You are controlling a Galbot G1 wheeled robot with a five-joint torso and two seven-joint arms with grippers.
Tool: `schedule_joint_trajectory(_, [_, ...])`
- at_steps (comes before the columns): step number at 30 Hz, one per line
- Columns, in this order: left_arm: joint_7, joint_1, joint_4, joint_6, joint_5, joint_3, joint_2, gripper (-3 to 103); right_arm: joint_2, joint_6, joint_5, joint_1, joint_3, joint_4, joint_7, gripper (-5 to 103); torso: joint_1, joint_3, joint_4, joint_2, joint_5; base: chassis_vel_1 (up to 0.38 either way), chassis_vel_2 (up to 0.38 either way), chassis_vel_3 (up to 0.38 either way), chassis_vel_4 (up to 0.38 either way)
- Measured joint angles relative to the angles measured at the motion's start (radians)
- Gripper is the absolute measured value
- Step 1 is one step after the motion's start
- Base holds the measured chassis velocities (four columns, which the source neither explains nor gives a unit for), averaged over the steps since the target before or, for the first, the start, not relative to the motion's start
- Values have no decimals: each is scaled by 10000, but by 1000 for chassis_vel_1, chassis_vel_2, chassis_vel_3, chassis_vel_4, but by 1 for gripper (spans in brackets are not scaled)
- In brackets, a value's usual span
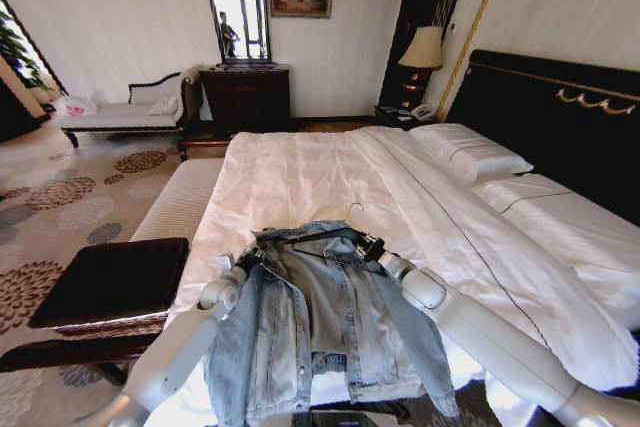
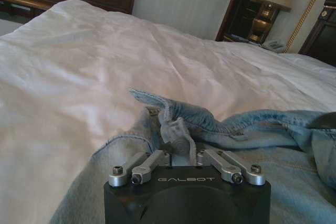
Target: Pick up the clothes from the bed and hang them on the clothes hanger.
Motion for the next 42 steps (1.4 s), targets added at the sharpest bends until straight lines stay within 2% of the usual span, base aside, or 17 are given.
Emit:
schedule_joint_trajectory(3, [-8, 250, -256, -9, 63, -104, 52, 4, 230, -69, -13, 606, -487, -569, -26, 30, 0, 0, -2, 0, -3, 0, 0, 0, 0])
schedule_joint_trajectory(7, [-71, 463, -509, -11, 86, -211, 66, 1, 542, -73, -65, 1437, -1241, -1380, -77, 30, 1, 0, 4, 0, -2, 0, 0, 0, 0])
schedule_joint_trajectory(11, [-140, 557, -750, -11, 106, -220, 110, 1, 803, -56, -145, 2135, -1957, -2071, -144, 30, 1, 0, -3, 0, -4, 0, 0, 0, 0])
schedule_joint_trajectory(17, [-141, 781, -1153, -11, 171, -311, 205, 1, 1214, -213, -72, 2861, -2793, -2588, -138, 30, 1, 0, 0, 0, -2, 0, 0, 0, 0])
schedule_joint_trajectory(27, [-218, 1370, -1851, 11, 336, -412, 168, 1, 1945, -711, 211, 3264, -3224, -3080, 124, 30, 1, 0, 1, 0, -2, 0, 0, 0, 0])
schedule_joint_trajectory(36, [-331, 1530, -2297, 49, 387, -284, 216, 1, 2481, -737, 339, 3648, -3555, -3408, 206, 30, 2, 0, -1, 0, -2, 0, 0, 0, 0])
schedule_joint_trajectory(42, [-348, 1568, -2324, 74, 416, -125, 199, 1, 2972, -677, 432, 4133, -4177, -3384, 229, 30, 0, -1, -1, 1, -3, 0, 0, 0, 0])
